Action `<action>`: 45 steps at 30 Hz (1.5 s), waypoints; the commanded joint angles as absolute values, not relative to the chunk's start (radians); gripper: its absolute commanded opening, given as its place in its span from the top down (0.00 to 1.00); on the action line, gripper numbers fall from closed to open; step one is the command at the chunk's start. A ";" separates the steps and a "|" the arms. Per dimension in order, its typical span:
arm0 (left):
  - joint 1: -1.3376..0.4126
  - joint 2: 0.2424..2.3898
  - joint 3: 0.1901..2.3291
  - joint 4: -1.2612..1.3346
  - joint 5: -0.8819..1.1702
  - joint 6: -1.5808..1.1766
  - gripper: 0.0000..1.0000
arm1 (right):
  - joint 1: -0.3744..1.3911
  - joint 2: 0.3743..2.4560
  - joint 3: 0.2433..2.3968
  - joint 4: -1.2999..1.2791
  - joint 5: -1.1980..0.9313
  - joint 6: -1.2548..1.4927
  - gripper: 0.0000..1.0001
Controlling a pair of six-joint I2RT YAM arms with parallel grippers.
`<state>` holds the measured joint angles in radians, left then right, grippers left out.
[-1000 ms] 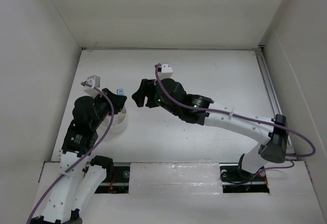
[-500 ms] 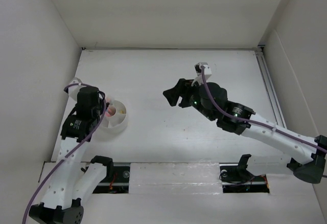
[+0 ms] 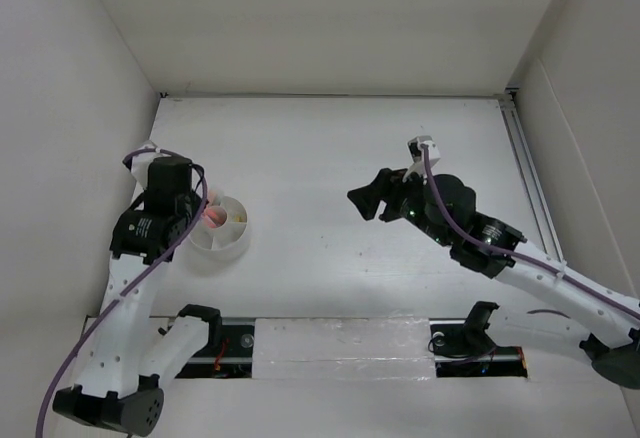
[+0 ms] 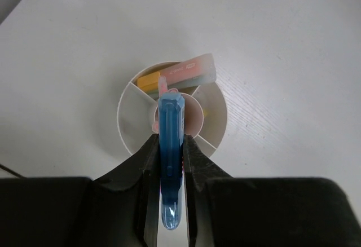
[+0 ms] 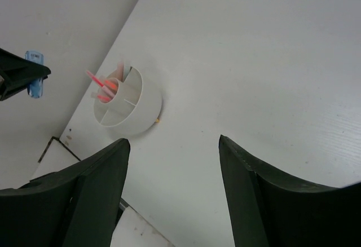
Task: Sort the stationery into containers
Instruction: Place the stationery in the storage box.
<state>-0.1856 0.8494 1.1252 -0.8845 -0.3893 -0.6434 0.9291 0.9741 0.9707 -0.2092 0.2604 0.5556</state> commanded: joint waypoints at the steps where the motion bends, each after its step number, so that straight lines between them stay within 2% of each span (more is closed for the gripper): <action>1: -0.181 0.920 1.181 -0.943 -0.446 -0.606 1.00 | 0.884 0.928 0.951 -0.135 0.177 0.517 0.30; 7: -0.172 0.979 1.250 -0.989 -0.521 -0.710 1.00 | 0.769 0.905 0.902 -0.117 0.052 0.517 0.30; 11: -0.172 1.035 1.386 -1.035 -0.598 -0.784 1.00 | 0.724 0.905 0.891 -0.087 -0.043 0.517 0.30; 14: -0.172 1.123 1.567 -1.045 -0.609 -0.770 1.00 | 0.701 0.905 0.881 -0.078 -0.069 0.528 0.30; 19: -0.172 1.412 1.945 -1.057 -0.637 -0.697 1.00 | 0.670 0.905 0.871 -0.067 -0.094 0.528 0.30; 24: -0.172 1.615 2.245 -1.032 -0.536 -0.566 1.00 | 0.638 0.905 0.850 -0.058 -0.114 0.537 0.30; 25: -0.037 1.640 2.281 -1.016 -0.406 -0.536 1.00 | 0.623 0.905 0.850 -0.049 -0.126 0.537 0.30; 26: 0.095 1.617 2.176 -0.949 -0.255 -0.552 1.00 | 0.623 0.905 0.850 -0.049 -0.135 0.537 0.30; 27: 0.221 1.576 2.083 -0.892 0.051 -0.552 1.00 | 0.598 0.905 0.850 -0.049 -0.149 0.537 0.30; 28: 0.295 1.528 2.006 -0.838 0.090 -0.552 1.00 | 0.598 0.905 0.850 -0.049 -0.149 0.537 0.30; 29: 0.279 1.434 1.972 -0.794 0.028 -0.478 1.00 | 0.586 0.905 0.839 -0.049 -0.158 0.537 0.30; 30: 0.246 1.408 1.971 -0.825 -0.158 -0.456 1.00 | 0.586 0.905 0.839 -0.049 -0.149 0.537 0.30; 32: 0.279 1.332 1.938 -0.859 -0.147 -0.422 1.00 | 0.586 0.905 0.839 -0.049 -0.159 0.548 0.30; 37: 0.290 1.114 1.583 -0.828 -0.106 -0.396 1.00 | 0.586 0.946 0.859 -0.038 -0.210 0.548 0.30; 39: 0.266 1.075 1.469 -0.818 -0.106 -0.370 1.00 | 0.586 0.946 0.859 -0.038 -0.221 0.548 0.30; 43: 0.230 1.039 1.281 -0.807 -0.242 -0.370 1.00 | 0.586 0.936 0.859 -0.038 -0.221 0.537 0.30; 45: 0.230 1.029 1.188 -0.790 -0.180 -0.353 1.00 | 0.586 0.927 0.859 -0.038 -0.221 0.537 0.30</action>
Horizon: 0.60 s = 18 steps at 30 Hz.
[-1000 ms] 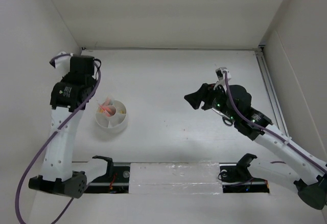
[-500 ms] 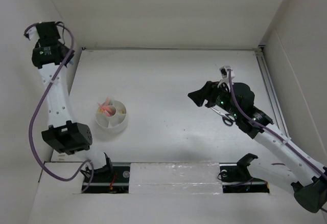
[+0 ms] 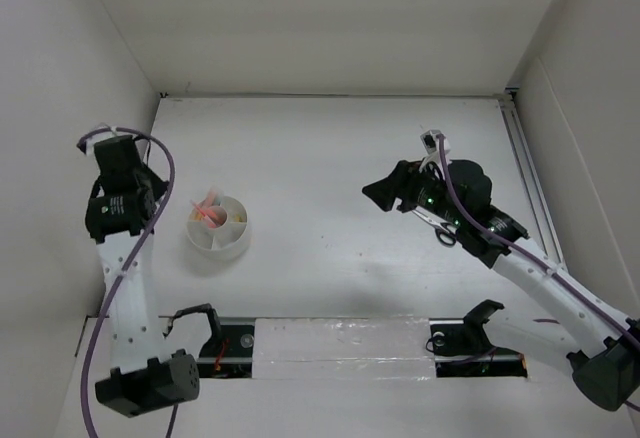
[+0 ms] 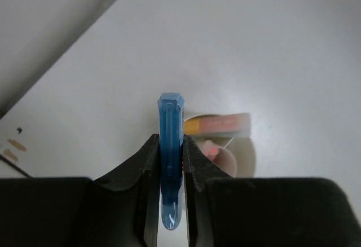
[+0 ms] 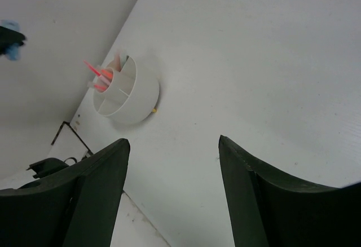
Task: Sort the stationery into containers
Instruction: Place the stationery in the storage box.
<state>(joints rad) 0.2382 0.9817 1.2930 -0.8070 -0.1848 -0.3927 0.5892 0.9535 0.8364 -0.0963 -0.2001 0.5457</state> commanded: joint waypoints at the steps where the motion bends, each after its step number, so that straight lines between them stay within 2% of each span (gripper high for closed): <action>1: 0.230 1.029 1.158 -0.772 -0.157 -0.342 1.00 | 0.586 0.914 0.848 -0.038 -0.212 0.537 0.30; 12: 0.273 1.068 0.970 -0.689 0.084 -0.348 1.00 | 0.575 0.884 0.839 -0.038 -0.202 0.537 0.30; 18: 0.273 1.068 0.951 -0.689 0.055 -0.385 1.00 | 0.566 0.874 0.830 -0.038 -0.202 0.537 0.30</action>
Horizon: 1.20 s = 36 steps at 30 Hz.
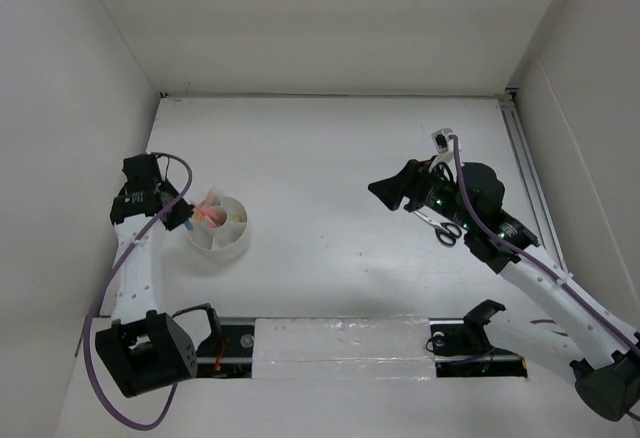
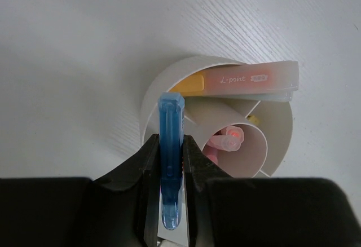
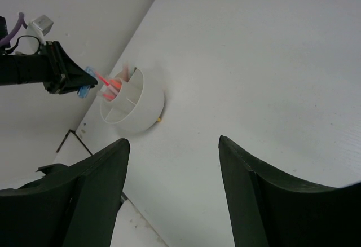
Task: Sort the stationery into containers
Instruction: Place the stationery in the storage box.
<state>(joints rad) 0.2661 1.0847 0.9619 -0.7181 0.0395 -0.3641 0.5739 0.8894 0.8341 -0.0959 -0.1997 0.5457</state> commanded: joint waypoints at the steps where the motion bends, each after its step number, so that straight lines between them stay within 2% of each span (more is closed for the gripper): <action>1: 0.273 1.068 0.951 -0.689 0.064 -0.385 1.00 | 0.566 0.865 0.830 -0.038 -0.202 0.537 0.30; 5: 0.273 1.068 0.942 -0.689 0.074 -0.374 1.00 | 0.566 0.865 0.830 -0.038 -0.202 0.537 0.30; 7: 0.273 1.068 0.933 -0.689 0.074 -0.374 0.95 | 0.557 0.865 0.830 -0.038 -0.202 0.537 0.30; 12: 0.230 1.068 0.933 -0.698 0.043 -0.389 0.94 | 0.548 0.856 0.830 -0.047 -0.212 0.537 0.30; 23: 0.230 1.058 0.965 -0.747 -0.009 -0.439 0.95 | 0.528 0.856 0.830 -0.048 -0.242 0.537 0.30; 36: 0.230 1.072 0.936 -0.765 0.021 -0.459 0.95 | 0.528 0.856 0.830 -0.057 -0.242 0.537 0.30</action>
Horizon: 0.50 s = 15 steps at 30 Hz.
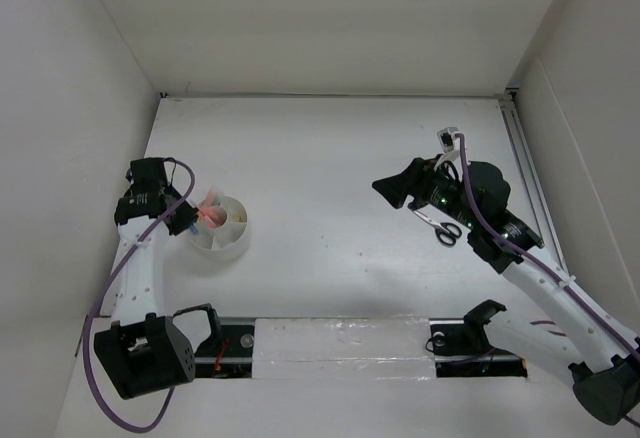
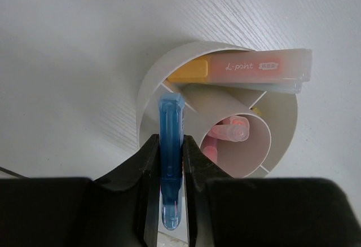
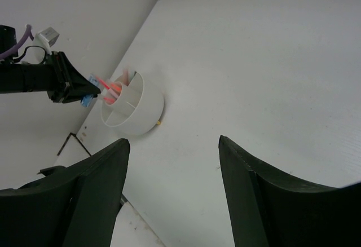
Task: Sort the stationery into containers
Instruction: Place the stationery in the storage box.
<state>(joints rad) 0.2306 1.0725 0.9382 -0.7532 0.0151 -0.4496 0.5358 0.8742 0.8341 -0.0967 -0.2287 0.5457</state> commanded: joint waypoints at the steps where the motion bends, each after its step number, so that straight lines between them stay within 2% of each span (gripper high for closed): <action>1: 0.230 1.072 0.936 -0.765 0.021 -0.459 0.95 | 0.528 0.856 0.830 -0.057 -0.242 0.537 0.30; 15: 0.230 1.054 0.907 -0.765 0.066 -0.436 0.91 | 0.528 0.847 0.830 -0.057 -0.233 0.537 0.30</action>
<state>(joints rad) 0.2306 1.0718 0.9184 -0.7589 0.0486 -0.4496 0.5358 0.8627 0.8341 -0.0971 -0.2287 0.5457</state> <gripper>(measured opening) 0.124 0.703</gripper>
